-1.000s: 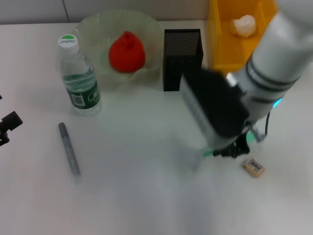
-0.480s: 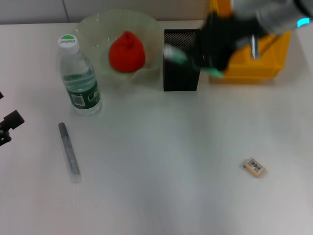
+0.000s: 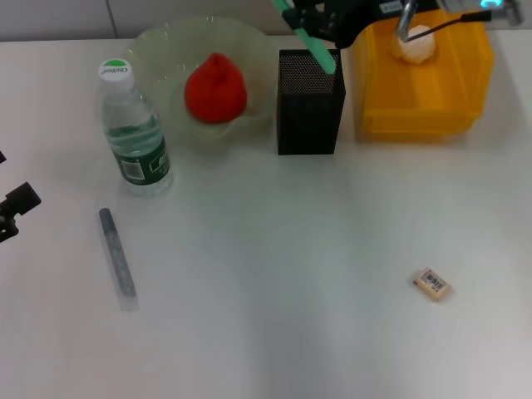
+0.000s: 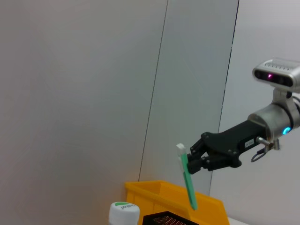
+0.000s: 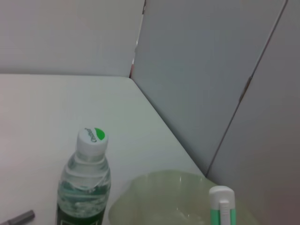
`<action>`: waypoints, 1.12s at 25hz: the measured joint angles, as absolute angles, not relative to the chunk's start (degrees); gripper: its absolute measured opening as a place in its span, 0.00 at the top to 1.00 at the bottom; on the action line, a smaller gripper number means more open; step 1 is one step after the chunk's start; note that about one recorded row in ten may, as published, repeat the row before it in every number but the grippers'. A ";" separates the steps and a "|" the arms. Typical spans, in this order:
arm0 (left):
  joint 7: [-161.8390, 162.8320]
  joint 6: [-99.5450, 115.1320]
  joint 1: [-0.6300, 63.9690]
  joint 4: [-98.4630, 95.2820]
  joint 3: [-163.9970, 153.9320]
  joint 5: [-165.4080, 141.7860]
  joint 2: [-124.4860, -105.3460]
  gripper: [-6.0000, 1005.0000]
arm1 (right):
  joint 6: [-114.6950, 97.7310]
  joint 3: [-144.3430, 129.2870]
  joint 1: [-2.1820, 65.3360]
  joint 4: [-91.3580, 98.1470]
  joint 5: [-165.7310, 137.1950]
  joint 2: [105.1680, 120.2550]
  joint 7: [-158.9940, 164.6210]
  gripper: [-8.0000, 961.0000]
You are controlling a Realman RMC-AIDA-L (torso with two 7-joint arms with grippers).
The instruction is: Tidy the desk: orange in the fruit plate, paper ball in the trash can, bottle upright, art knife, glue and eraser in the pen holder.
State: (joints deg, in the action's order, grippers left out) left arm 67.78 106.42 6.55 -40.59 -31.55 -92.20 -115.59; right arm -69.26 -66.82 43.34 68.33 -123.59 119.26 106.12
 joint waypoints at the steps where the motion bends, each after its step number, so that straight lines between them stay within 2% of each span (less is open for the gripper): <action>1: 67.78 106.42 6.55 -40.59 -31.55 -92.20 -115.59 0.19 | -69.26 -66.82 43.34 68.33 -123.59 119.26 106.12 0.83; 24: 67.46 105.72 6.74 -40.25 -32.09 -92.27 -115.54 0.19 | -56.96 -66.44 41.97 47.69 -110.54 119.21 89.54 0.83; 28: 67.10 105.67 6.82 -40.25 -32.09 -92.29 -115.56 0.19 | -56.71 -66.44 40.93 47.73 -110.19 119.22 89.39 0.79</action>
